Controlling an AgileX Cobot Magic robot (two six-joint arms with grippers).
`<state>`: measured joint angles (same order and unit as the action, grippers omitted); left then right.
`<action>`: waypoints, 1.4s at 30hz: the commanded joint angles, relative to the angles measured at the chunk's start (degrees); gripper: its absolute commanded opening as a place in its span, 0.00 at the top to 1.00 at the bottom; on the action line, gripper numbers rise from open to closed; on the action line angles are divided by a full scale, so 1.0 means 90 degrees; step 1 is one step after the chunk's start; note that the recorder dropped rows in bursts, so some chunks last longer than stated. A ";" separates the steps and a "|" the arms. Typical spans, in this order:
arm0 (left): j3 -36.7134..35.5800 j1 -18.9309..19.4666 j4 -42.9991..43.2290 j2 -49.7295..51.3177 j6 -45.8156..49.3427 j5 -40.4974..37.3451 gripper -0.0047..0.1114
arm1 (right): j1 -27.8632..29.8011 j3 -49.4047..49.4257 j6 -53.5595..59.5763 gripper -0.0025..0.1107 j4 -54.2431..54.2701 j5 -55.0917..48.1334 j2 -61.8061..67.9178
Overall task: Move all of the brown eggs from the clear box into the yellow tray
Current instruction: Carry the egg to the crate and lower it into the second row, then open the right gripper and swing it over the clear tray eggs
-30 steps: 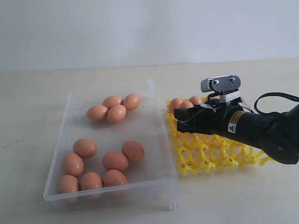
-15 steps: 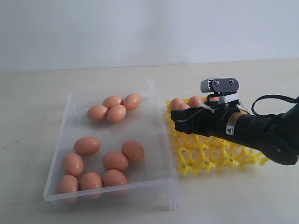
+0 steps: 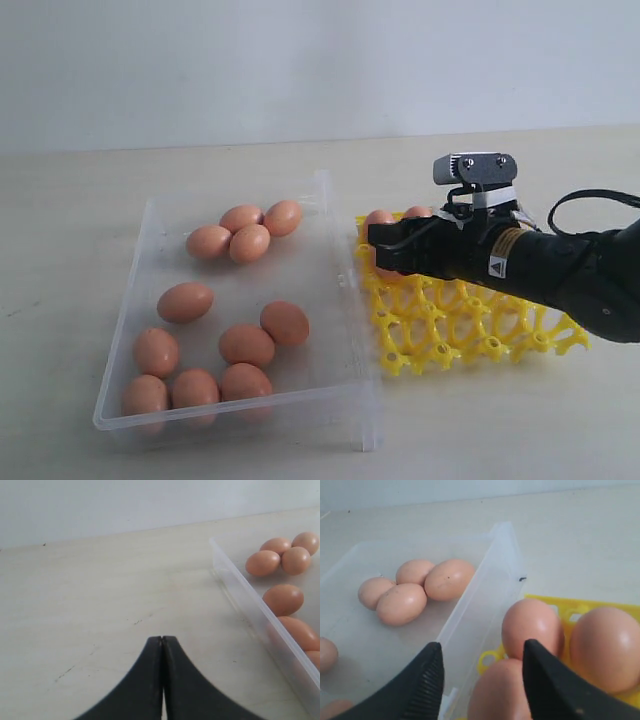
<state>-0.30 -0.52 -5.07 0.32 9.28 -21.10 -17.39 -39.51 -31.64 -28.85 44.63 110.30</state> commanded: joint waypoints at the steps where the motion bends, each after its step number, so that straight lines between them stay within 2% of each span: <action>1: 0.0033 -0.0009 -0.0024 -0.0036 -0.0021 0.0049 0.96 | -0.0012 -0.0213 -0.0039 0.75 -0.0759 -0.0748 -0.0948; 4: 0.0033 -0.0009 -0.0024 -0.0036 -0.0021 0.0049 0.96 | -0.0233 -0.0689 -0.0363 0.95 -0.1474 -0.1842 -0.1593; 5: 0.0033 -0.0009 -0.0024 -0.0036 -0.0021 0.0049 0.96 | -0.0336 -0.0857 -0.0471 0.98 -0.1612 -0.2132 -0.1733; 8: 0.0033 -0.0009 -0.0024 -0.0036 -0.0021 0.0049 0.96 | -0.0707 -0.1614 -0.1239 0.98 -0.2222 -0.3009 -0.2007; 12: 0.0033 -0.0009 -0.0024 -0.0036 -0.0021 0.0049 0.96 | -0.1438 -0.2601 -0.3570 0.98 -0.3792 -0.4032 -0.1929; 16: 0.0033 -0.0009 -0.0024 -0.0036 -0.0021 0.0049 0.96 | -0.2078 -0.3287 -0.5772 0.98 -0.5860 -0.3668 -0.1499; 20: 0.0033 -0.0009 -0.0024 -0.0036 -0.0021 0.0049 0.96 | -0.2276 -0.3983 -0.8230 0.98 -0.7756 -0.2972 -0.0827; 25: 0.0033 -0.0009 -0.0024 -0.0036 -0.0021 0.0049 0.96 | -0.2292 -0.4507 -0.8497 0.98 -0.7900 -0.2450 -0.0221; 27: 0.0033 -0.0009 -0.0024 -0.0036 -0.0021 0.0049 0.96 | -0.2292 -0.4600 -0.8030 0.98 -0.7507 -0.2151 -0.0098; 31: 0.0033 -0.0009 -0.0024 -0.0036 -0.0021 0.0049 0.96 | -0.2430 -0.4600 -0.5063 0.98 -0.5255 -0.2116 -0.0061; 33: 0.0033 -0.0009 -0.0024 -0.0036 -0.0021 0.0049 0.96 | -0.2552 -0.4600 -0.3702 0.98 -0.3826 -0.2527 -0.0061; 36: 0.0033 -0.0009 -0.0024 -0.0036 -0.0021 0.0049 0.96 | -0.2892 -0.4632 -0.0181 0.98 -0.1095 -0.4202 -0.0087; 38: 0.0033 -0.0009 -0.0024 -0.0036 -0.0021 0.0049 0.96 | -0.3132 -0.4808 0.3061 0.98 0.0498 -0.5591 -0.0039; 40: 0.0033 -0.0009 -0.0024 -0.0036 -0.0021 0.0049 0.96 | -0.3297 -0.5100 0.5491 0.98 0.1200 -0.6868 0.0111; 42: 0.0033 -0.0009 -0.0024 -0.0036 -0.0021 0.0049 0.96 | -0.3406 -0.5513 0.6582 0.98 0.1635 -0.8132 0.0333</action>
<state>-0.30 -0.52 -5.07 0.32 9.28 -21.10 -46.57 -85.18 6.27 -23.38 -12.79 111.11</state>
